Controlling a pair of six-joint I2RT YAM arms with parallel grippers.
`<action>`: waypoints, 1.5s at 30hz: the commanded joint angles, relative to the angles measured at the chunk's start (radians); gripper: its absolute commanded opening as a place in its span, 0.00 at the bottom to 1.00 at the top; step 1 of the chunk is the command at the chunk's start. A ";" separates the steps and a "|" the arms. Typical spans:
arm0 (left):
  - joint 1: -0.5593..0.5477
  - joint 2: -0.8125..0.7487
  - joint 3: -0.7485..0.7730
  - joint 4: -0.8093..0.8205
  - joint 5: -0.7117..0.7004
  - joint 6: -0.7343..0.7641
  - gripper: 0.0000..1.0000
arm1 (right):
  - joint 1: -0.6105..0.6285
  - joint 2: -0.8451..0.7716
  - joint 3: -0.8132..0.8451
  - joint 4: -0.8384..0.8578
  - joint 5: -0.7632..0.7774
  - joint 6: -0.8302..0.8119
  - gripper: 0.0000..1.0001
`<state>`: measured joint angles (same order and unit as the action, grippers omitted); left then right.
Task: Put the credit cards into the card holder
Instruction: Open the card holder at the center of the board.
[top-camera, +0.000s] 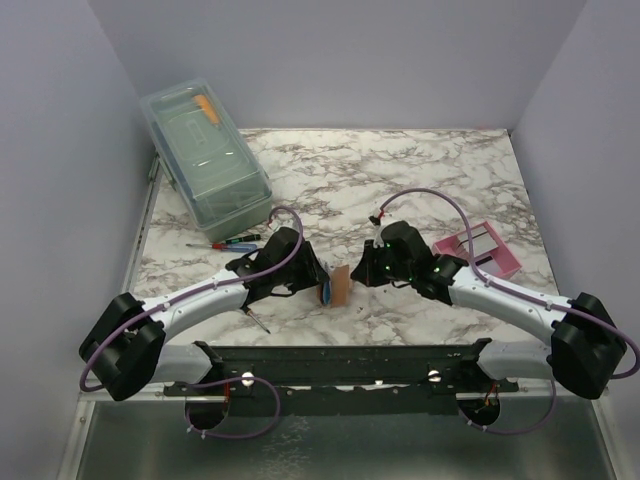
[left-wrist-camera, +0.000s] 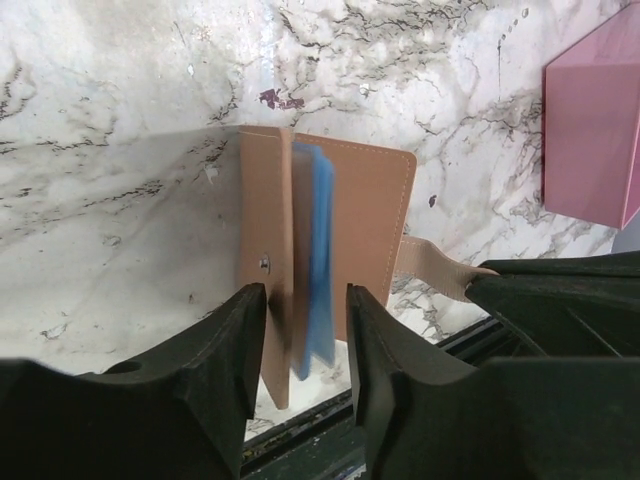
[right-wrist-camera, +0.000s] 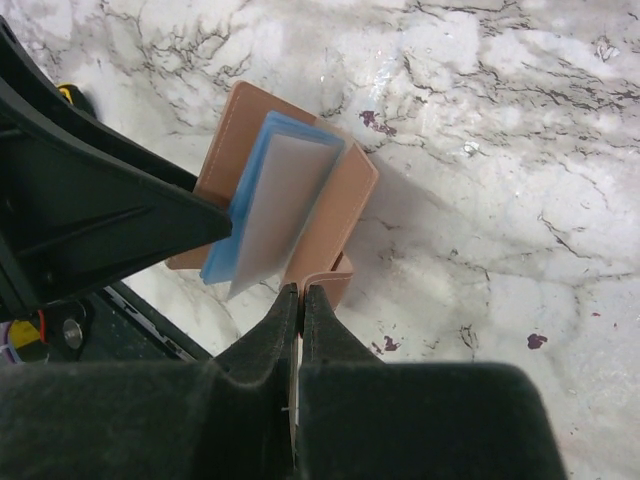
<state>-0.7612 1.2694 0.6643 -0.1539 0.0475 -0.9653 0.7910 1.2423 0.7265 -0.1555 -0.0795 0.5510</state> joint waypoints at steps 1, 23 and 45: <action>-0.007 -0.017 -0.012 0.006 -0.029 0.005 0.40 | 0.002 -0.019 -0.019 -0.001 0.031 0.018 0.00; -0.029 -0.064 -0.116 0.007 -0.081 -0.025 0.11 | 0.002 0.057 0.073 -0.340 0.391 0.067 0.32; -0.028 -0.241 -0.213 0.017 -0.141 -0.062 0.00 | 0.008 0.096 0.076 0.108 -0.187 0.108 0.79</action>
<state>-0.7856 1.0454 0.4576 -0.1448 -0.0525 -1.0256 0.8040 1.2839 0.8719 -0.2260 -0.1242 0.5938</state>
